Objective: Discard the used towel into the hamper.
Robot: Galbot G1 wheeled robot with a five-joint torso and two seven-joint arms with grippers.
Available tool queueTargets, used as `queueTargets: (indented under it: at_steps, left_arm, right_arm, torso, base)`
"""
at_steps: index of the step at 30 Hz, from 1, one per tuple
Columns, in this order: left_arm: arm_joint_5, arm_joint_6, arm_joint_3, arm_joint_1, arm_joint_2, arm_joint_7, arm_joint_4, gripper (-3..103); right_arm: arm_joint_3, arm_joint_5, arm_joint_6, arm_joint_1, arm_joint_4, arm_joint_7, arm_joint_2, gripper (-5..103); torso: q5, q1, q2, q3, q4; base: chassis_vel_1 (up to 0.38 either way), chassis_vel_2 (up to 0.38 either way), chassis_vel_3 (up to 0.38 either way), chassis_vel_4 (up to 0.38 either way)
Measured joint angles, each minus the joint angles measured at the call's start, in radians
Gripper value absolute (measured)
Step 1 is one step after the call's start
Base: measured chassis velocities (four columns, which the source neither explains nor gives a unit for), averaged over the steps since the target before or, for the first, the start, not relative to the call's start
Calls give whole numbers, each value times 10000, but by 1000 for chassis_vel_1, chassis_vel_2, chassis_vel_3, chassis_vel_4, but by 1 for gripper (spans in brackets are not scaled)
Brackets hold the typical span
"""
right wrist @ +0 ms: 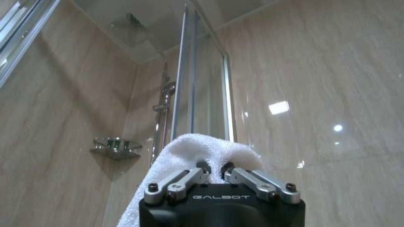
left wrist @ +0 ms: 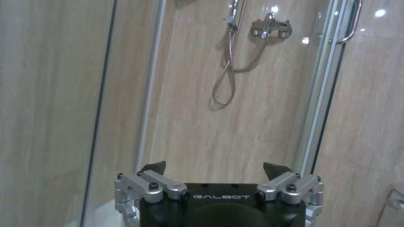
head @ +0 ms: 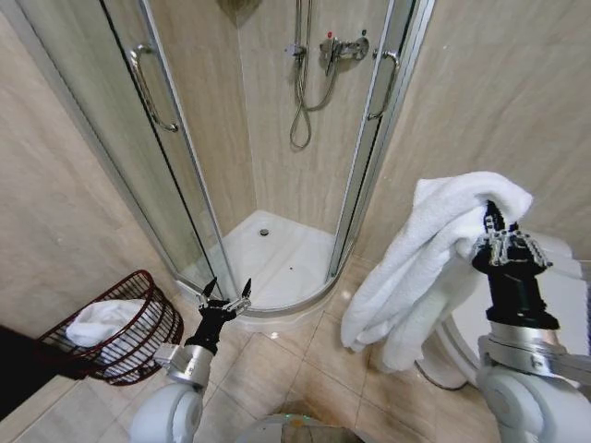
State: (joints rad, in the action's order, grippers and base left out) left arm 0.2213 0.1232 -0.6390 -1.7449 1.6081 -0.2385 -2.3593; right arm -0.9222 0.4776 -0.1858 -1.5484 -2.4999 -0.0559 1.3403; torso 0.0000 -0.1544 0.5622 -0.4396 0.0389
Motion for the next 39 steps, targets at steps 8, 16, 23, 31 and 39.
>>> queueTargets:
  at_steps: [8,16,23,31,39]
  left_arm:
    - [0,0,-1,0,0,0,0,100]
    - [0,0,0,0,0,0,0,100]
    - [0,0,0,0,0,0,0,100]
    - [0,0,0,0,0,0,0,100]
    - [0,0,0,0,0,0,0,100]
  right_arm:
    - [40,-35,-13,-5,0,-6,1,8]
    - [124,-138,-32,-14,0,-9,19,8]
    - [149,-181,-52,-26,0,-9,47,8]
    - [183,-200,-75,-43,0,-6,75,8]
    - [238,-260,-133,-34,0,9,83,8]
  torso:
    - [0,-116,284,-168,0]
    - [0,-267,661,-394,0]
    - [0,-382,927,-544,0]
    - [0,-531,1276,-742,0]
    - [0,-673,1626,-951,0]
  base:
    - [0,0,0,0]
    - [0,0,0,0]
    - [0,0,0,0]
    - [0,0,0,0]
    - [0,0,0,0]
